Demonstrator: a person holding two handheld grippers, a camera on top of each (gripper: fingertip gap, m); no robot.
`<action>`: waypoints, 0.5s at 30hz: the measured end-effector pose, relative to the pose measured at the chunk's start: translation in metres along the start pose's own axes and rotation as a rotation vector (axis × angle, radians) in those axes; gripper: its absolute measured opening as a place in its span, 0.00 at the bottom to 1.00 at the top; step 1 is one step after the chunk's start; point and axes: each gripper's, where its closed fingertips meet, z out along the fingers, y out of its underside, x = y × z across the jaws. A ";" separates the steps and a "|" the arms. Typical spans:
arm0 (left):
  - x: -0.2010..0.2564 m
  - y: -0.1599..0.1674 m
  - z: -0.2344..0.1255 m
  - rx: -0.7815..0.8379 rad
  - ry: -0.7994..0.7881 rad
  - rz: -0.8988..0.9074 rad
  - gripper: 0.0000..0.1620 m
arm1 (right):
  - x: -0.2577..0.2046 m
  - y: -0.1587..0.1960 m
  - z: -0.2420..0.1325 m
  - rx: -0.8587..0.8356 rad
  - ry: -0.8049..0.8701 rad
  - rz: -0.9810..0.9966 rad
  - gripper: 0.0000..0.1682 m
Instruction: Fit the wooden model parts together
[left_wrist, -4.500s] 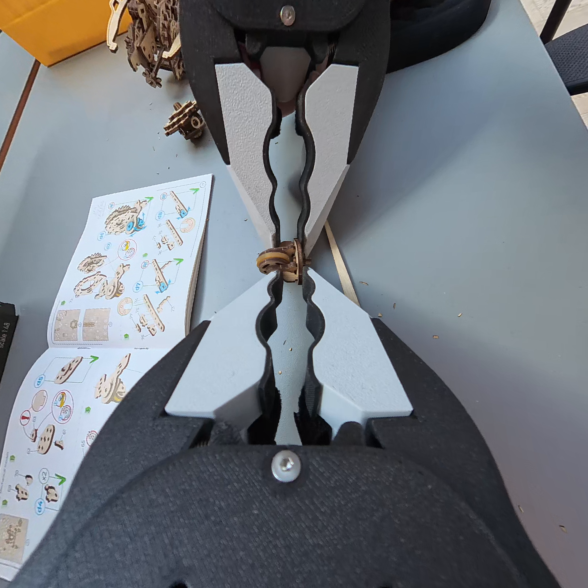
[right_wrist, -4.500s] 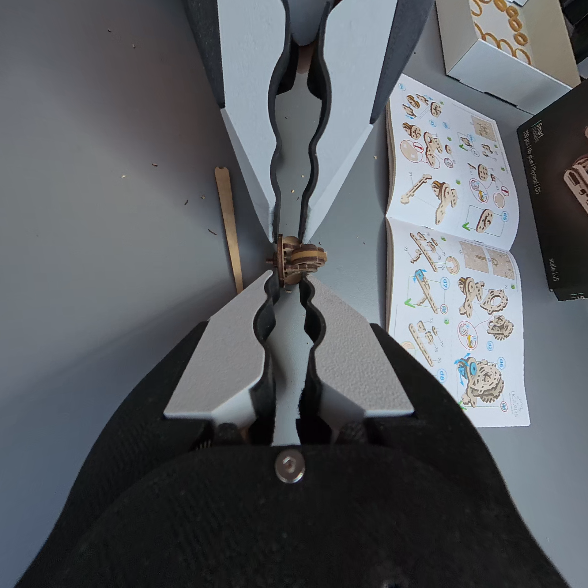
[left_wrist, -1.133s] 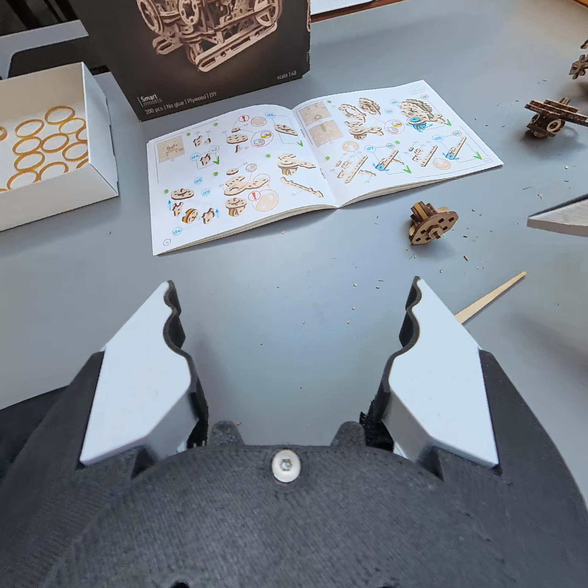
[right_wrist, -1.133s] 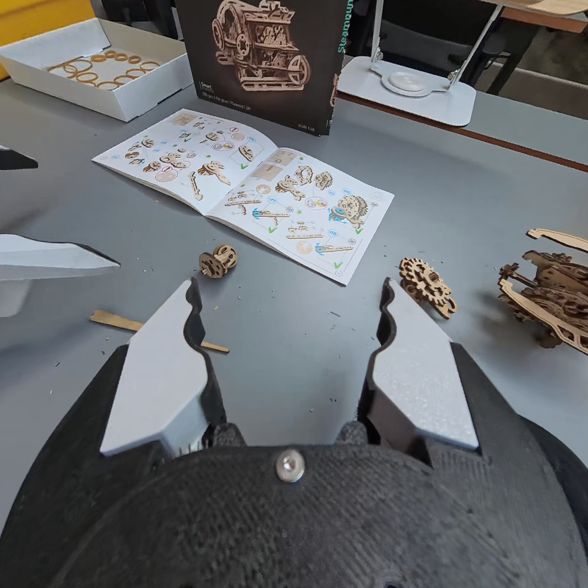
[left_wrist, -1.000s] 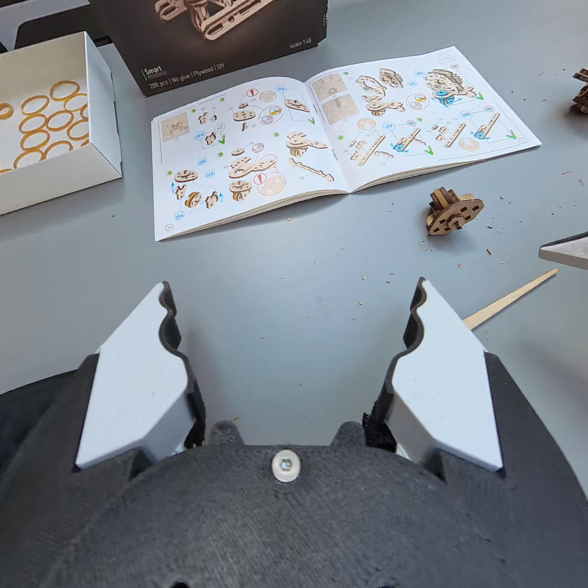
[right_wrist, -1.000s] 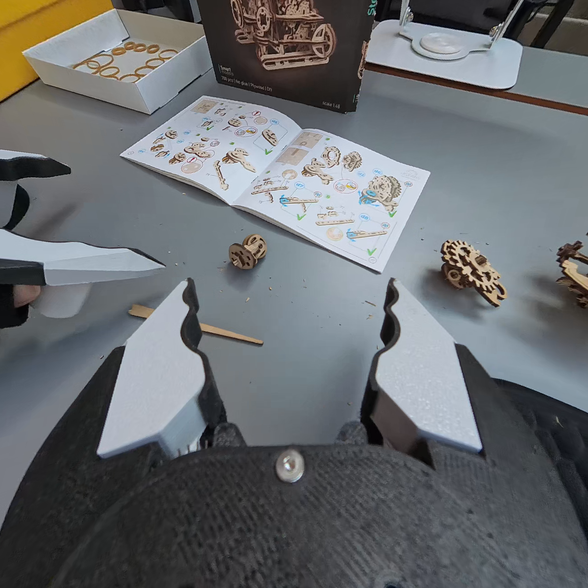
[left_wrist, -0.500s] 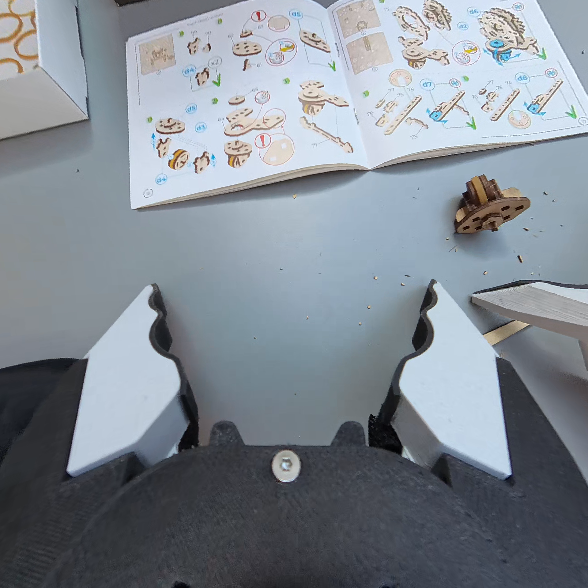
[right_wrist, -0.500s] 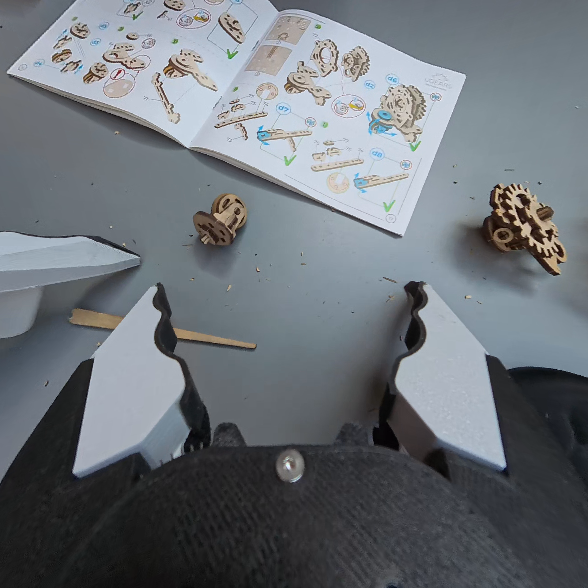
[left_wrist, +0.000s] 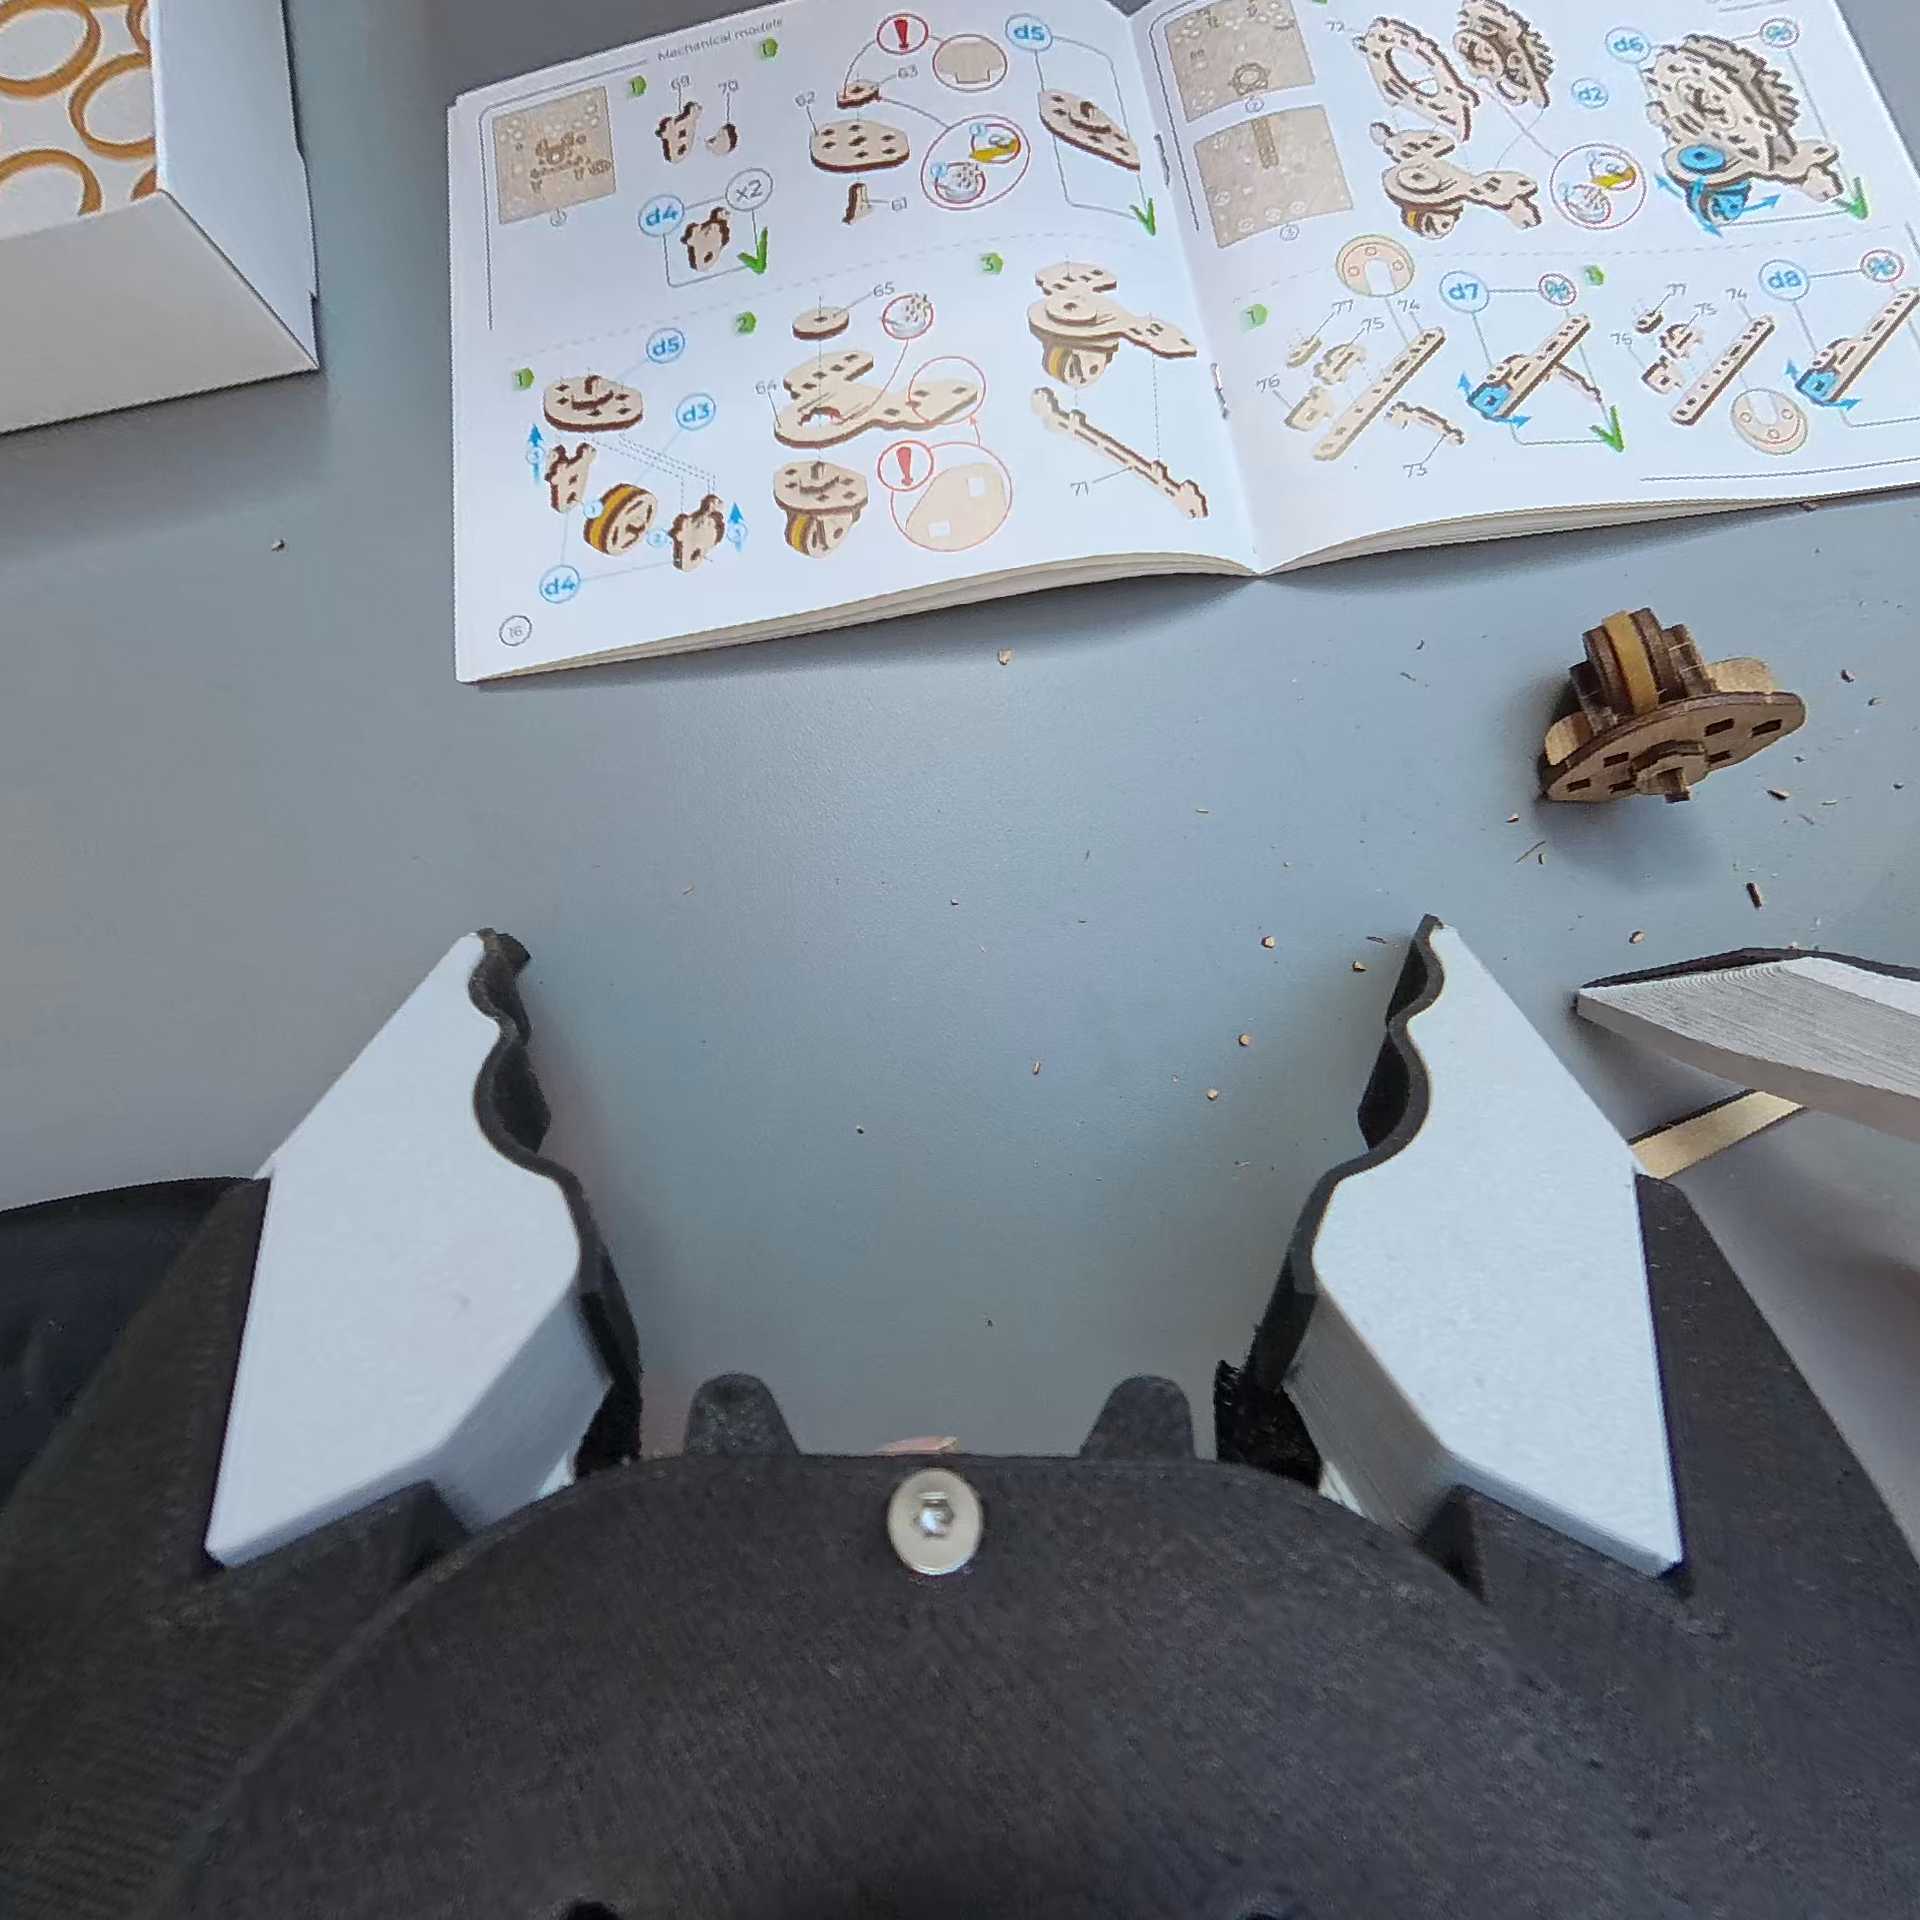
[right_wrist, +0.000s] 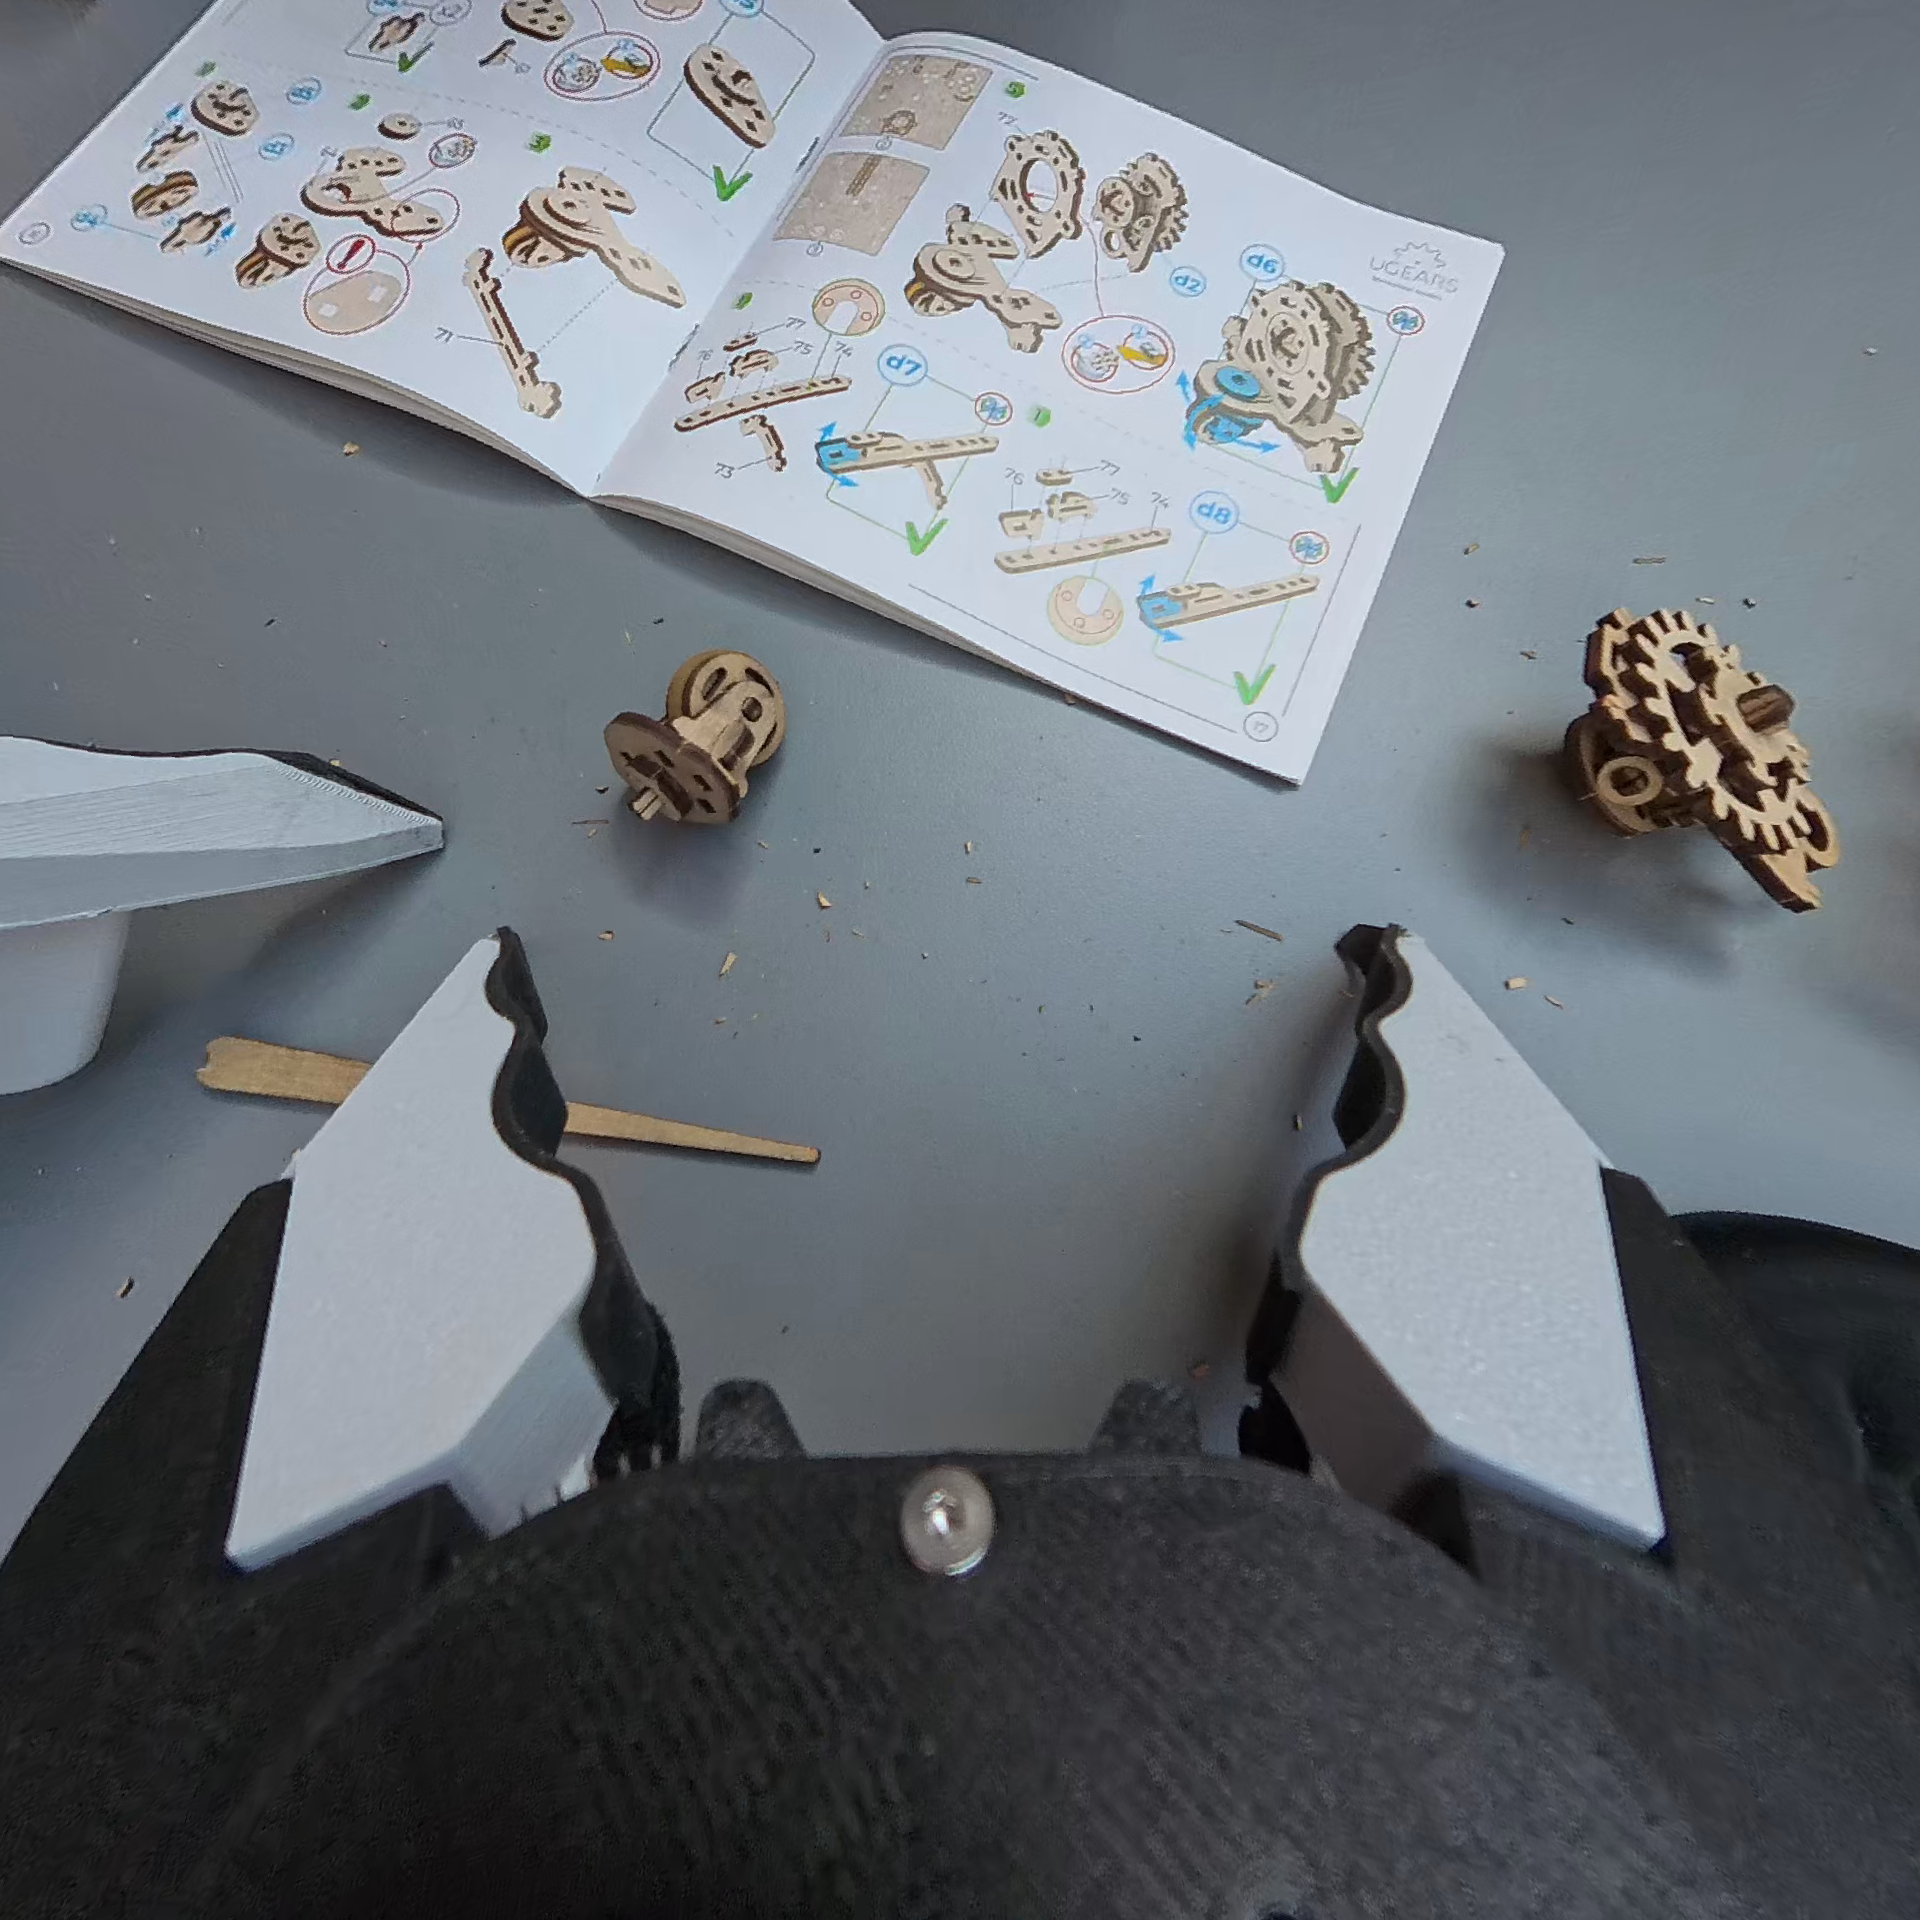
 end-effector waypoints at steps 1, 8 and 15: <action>0.000 0.000 0.000 0.000 0.000 0.000 0.98 | 0.000 0.000 0.000 -0.001 0.000 -0.001 0.90; 0.000 0.000 0.000 0.001 -0.001 0.005 0.98 | 0.000 0.003 -0.003 0.000 0.013 0.007 0.90; 0.003 0.000 -0.001 0.008 -0.002 0.010 0.95 | 0.001 0.003 -0.003 0.001 0.019 0.013 0.90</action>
